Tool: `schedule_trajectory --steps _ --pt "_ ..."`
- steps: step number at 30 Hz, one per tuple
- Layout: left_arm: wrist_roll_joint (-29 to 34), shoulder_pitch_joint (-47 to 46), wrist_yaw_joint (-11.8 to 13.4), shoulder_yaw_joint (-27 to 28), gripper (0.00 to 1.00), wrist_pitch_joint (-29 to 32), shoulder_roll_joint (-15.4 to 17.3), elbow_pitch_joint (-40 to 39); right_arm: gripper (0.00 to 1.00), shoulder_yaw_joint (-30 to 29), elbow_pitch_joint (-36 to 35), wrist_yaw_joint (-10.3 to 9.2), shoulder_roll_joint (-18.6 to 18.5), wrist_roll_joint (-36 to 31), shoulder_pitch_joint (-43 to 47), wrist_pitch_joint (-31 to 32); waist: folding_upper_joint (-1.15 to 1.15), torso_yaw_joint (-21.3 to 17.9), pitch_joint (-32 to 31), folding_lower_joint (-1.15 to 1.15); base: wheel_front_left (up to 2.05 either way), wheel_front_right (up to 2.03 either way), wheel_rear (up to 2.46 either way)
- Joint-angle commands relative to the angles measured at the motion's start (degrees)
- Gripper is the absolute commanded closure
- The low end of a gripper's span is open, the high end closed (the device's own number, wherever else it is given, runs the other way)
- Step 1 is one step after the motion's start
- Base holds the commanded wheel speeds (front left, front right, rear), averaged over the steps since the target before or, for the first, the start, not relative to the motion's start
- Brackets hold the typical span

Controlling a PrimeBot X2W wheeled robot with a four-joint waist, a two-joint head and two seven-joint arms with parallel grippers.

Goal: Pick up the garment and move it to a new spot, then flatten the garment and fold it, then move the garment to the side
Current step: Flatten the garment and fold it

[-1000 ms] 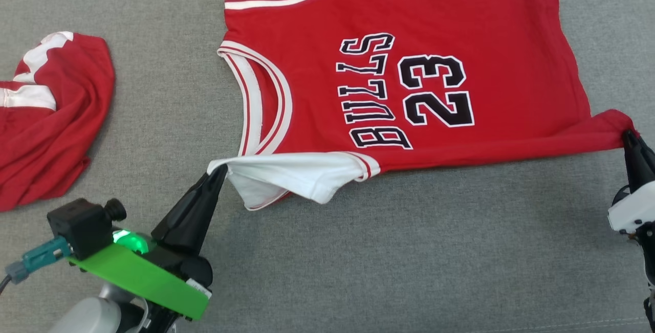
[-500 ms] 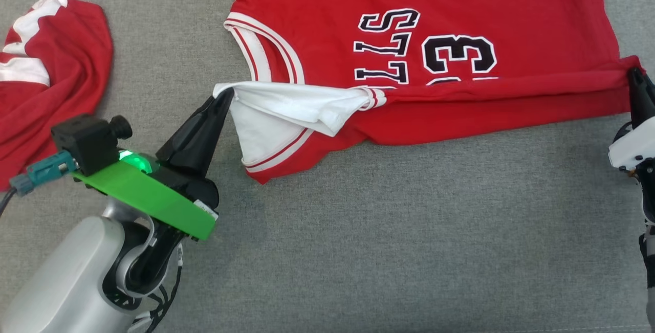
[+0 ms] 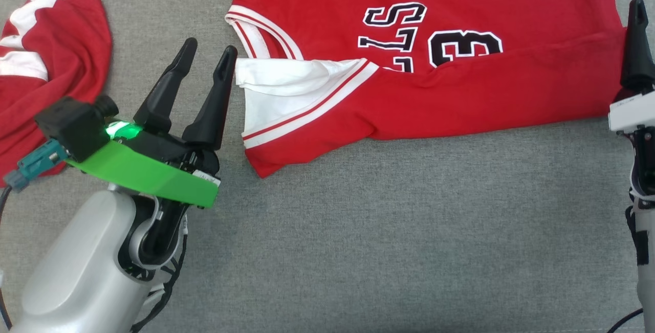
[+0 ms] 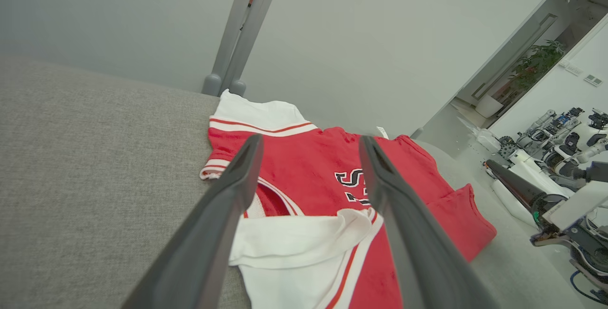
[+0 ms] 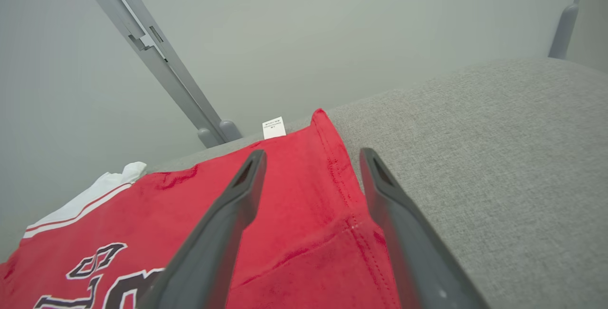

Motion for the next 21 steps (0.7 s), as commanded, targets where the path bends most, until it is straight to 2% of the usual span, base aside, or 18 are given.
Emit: schedule_trajectory --steps 1,6,12,21 --pt "0.80 2.01 0.26 0.48 0.00 -0.88 -0.20 0.53 0.00 0.58 0.18 -0.11 -1.03 1.02 2.37 -1.63 0.00 0.08 -0.56 0.00 0.00 0.00 0.00" --pt "1.76 8.12 2.36 0.25 0.00 -1.97 -1.49 1.13 0.00 0.58 2.14 -0.10 -2.38 3.64 6.65 -5.98 0.00 0.15 -1.93 0.00 0.00 0.00 0.00" --pt "0.62 14.78 4.12 -3.47 0.00 -0.86 -3.71 4.72 0.00 0.90 5.30 -0.10 -2.58 4.87 10.44 -9.56 0.00 0.13 -3.50 0.00 0.00 0.00 0.00" --pt "-0.11 12.59 4.70 -5.50 0.00 2.18 -6.15 12.35 0.00 3.52 8.27 -0.10 -1.88 5.55 9.19 -11.18 0.00 -0.75 -4.14 0.00 0.00 0.00 0.00"
